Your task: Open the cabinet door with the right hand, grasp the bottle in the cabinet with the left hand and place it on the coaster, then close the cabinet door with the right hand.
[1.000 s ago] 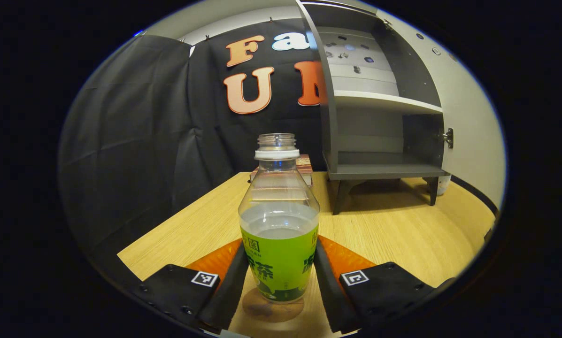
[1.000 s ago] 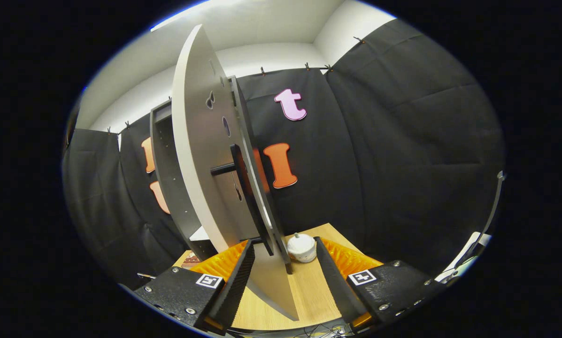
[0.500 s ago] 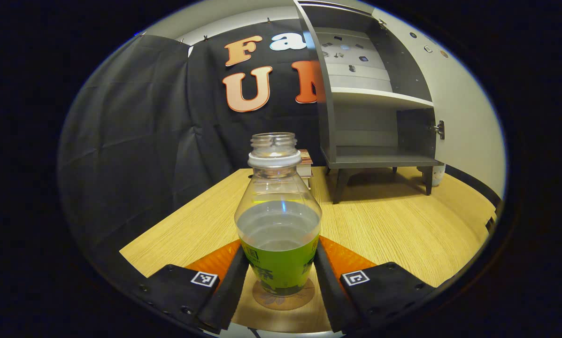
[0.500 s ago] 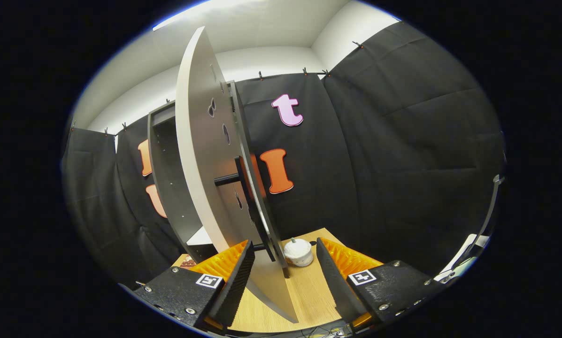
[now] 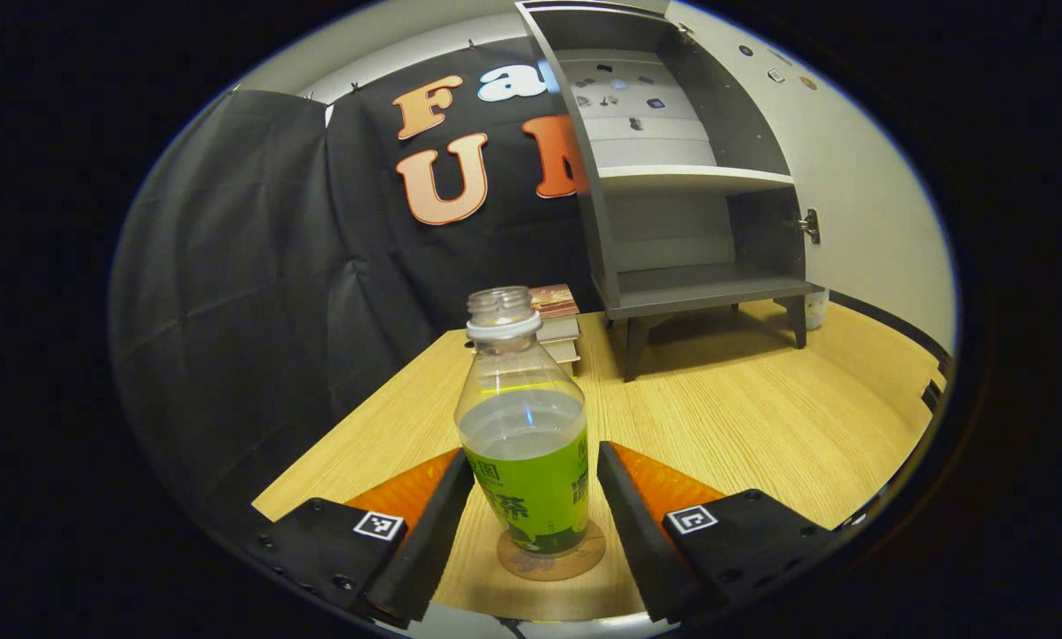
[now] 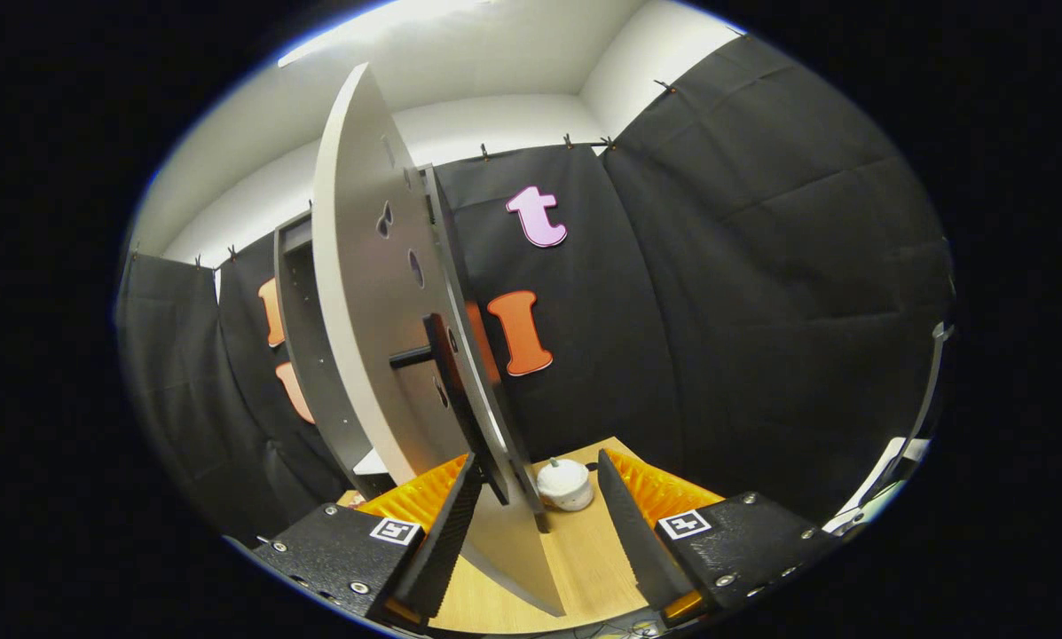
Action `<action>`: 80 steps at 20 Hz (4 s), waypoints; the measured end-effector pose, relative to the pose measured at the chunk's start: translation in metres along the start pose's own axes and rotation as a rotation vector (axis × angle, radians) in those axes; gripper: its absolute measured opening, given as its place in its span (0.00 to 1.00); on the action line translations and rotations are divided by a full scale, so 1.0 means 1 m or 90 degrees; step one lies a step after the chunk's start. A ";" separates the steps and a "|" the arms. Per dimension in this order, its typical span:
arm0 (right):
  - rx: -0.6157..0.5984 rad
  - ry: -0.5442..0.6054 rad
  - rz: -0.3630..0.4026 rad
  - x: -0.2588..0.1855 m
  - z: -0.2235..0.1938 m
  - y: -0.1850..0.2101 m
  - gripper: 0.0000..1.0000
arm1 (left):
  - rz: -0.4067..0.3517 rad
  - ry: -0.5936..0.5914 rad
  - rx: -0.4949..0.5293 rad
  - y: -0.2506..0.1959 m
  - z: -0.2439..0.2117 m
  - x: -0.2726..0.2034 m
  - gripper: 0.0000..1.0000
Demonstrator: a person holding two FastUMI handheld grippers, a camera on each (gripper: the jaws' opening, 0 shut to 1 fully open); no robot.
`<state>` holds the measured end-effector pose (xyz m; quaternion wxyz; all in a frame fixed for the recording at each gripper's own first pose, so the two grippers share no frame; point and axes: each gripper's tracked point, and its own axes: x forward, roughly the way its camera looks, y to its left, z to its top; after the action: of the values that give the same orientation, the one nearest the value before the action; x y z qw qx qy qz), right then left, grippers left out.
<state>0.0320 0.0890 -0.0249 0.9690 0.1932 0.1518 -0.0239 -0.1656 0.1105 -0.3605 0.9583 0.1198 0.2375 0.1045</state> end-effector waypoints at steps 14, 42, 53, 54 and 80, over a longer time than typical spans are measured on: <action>-0.014 -0.039 0.122 0.022 0.020 -0.014 0.87 | 0.055 -0.013 -0.012 -0.005 0.077 -0.028 0.96; -0.007 0.025 0.403 0.055 -0.021 0.105 0.82 | 0.156 -0.117 -0.101 0.102 0.240 -0.028 0.95; -0.009 0.080 0.419 0.087 -0.040 0.146 0.98 | 0.141 -0.097 -0.122 0.135 0.214 -0.001 0.95; -0.009 0.091 0.415 0.092 -0.044 0.148 0.91 | 0.141 -0.096 -0.126 0.139 0.211 0.000 0.92; -0.122 0.038 0.373 0.109 -0.051 0.216 0.93 | 0.134 -0.106 -0.123 0.187 0.197 0.003 0.94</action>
<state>0.1438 0.3096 -0.0234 0.9438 0.1367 0.1194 0.2763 -0.0955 0.2534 -0.1400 0.9654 0.0598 0.1321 0.2166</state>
